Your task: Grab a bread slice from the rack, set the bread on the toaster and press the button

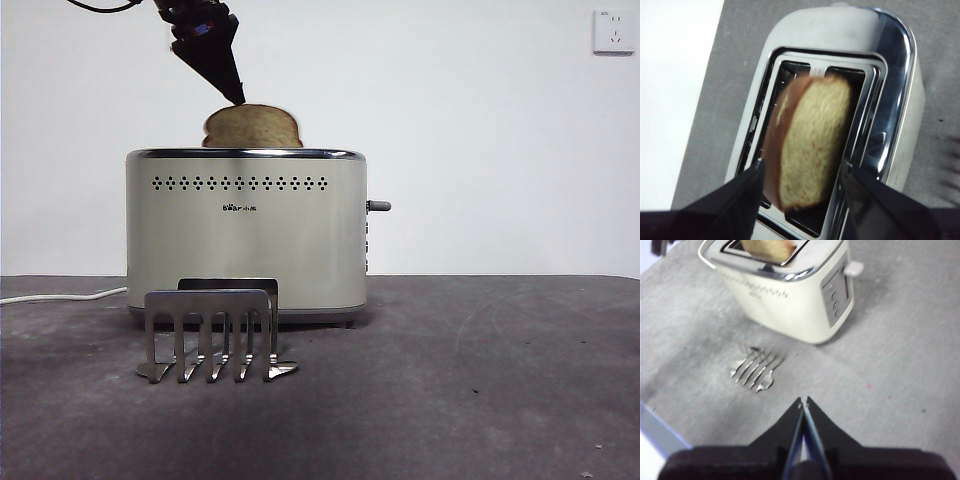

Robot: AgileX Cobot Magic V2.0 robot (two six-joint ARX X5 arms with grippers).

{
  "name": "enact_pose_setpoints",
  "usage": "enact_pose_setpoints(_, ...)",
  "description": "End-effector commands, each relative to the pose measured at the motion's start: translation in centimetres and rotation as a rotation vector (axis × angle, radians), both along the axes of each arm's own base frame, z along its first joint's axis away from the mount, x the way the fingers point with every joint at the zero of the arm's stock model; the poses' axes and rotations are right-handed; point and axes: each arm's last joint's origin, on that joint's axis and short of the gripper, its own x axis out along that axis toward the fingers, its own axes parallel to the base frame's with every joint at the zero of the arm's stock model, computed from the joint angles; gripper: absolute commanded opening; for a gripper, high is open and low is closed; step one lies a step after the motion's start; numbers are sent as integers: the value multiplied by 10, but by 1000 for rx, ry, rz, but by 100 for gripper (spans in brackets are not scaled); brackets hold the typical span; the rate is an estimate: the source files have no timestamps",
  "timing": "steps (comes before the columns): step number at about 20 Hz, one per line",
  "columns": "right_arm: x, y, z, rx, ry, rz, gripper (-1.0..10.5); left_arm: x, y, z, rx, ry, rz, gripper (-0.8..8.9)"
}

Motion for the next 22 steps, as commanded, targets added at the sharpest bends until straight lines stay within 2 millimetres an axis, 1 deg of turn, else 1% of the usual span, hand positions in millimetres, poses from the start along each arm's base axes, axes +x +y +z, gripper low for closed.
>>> enact_pose_setpoints(1,8,1,0,2,-13,4,-12,0,0,4,-47,-20,55,263)
enact_pose_setpoints(3,21,2,-1,22,-25,-10,-12,-4,3,15,-87,-50,134,263)
enact_pose_setpoints(5,36,4,0,71,-45,-29,-12,-13,9,28,-171,-59,234,263)
enact_pose_setpoints(7,54,8,-1,162,-56,6,-12,-29,16,44,-273,-42,307,263)
enact_pose_setpoints(11,98,16,-10,317,-47,6,-12,-74,37,72,-434,22,424,260)
enact_pose_setpoints(13,122,22,-20,387,-20,15,-12,-102,47,85,-504,86,402,251)
enact_pose_setpoints(16,156,36,-31,397,26,30,-13,-134,58,99,-593,150,322,251)
enact_pose_setpoints(18,174,44,-35,394,48,42,-12,-146,63,104,-611,157,296,251)
enact_pose_setpoints(22,204,56,-43,389,75,53,-12,-164,70,109,-647,180,272,251)
